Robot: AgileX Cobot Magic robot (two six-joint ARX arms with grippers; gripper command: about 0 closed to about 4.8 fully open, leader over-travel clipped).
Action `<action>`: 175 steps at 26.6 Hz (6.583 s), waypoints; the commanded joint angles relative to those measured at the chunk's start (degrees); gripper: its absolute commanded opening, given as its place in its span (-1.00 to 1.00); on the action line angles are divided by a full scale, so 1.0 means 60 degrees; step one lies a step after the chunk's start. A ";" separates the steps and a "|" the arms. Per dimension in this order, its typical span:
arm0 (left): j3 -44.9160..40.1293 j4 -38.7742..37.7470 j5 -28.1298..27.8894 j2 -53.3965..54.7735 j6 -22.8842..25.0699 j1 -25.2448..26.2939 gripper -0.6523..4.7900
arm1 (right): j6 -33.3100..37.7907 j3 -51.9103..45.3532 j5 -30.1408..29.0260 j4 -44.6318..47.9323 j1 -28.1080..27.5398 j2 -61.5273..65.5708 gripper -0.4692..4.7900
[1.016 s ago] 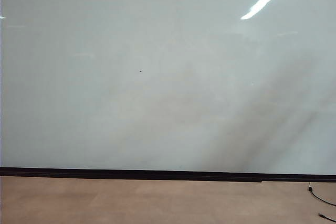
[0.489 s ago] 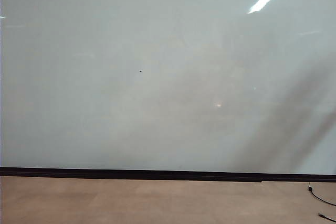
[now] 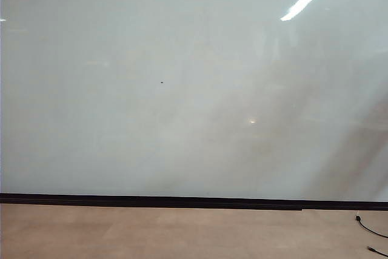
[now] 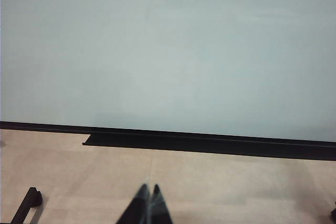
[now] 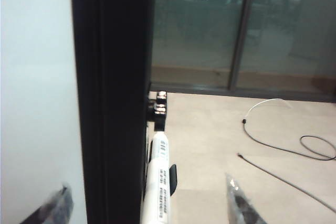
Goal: Pick up the pen on the shelf to the right of the whiteboard and write the letter A.
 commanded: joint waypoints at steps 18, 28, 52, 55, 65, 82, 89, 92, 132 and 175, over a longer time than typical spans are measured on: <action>0.0025 0.0087 0.0033 0.0007 0.0036 0.0000 -0.78 | 0.1184 0.0659 -0.0601 0.0244 -0.0015 0.0823 0.54; 0.0025 0.0087 0.0033 0.0007 0.0040 0.0000 -0.78 | 0.1209 0.0991 -0.1053 -0.0066 -0.0033 0.0867 0.54; 0.0025 0.0087 0.0033 0.0007 0.0040 0.0000 -0.78 | 0.1118 0.1341 -0.1279 -0.0138 -0.0273 0.1504 0.52; 0.0025 0.0087 0.0033 0.0007 0.0040 0.0000 -0.78 | 0.1115 0.1341 -0.1344 0.0047 -0.0415 0.1541 0.45; 0.0025 0.0087 0.0036 0.0007 0.0036 0.0000 -0.78 | 0.1082 0.1344 -0.1679 0.0120 -0.0612 0.1603 0.46; 0.0025 0.0087 0.0033 0.0007 0.0036 0.0000 -0.78 | 0.1056 0.1585 -0.2237 0.0004 -0.0590 0.1643 0.41; 0.0025 0.0087 0.0033 0.0007 0.0040 0.0000 -0.78 | 0.1140 0.1778 -0.2335 -0.0164 -0.0579 0.1759 0.41; 0.0025 0.0087 0.0033 0.0007 0.0040 0.0000 -0.78 | 0.1126 0.1810 -0.2331 -0.0346 -0.0517 0.1803 0.41; 0.0025 0.0087 0.0036 0.0007 0.0036 0.0000 -0.78 | 0.1195 0.1810 -0.2331 0.0011 -0.0474 0.1880 -0.02; 0.0025 0.0087 0.0036 0.0007 0.0040 0.0000 -0.78 | 0.1093 0.0809 0.0703 0.0262 -0.0452 0.1005 -0.83</action>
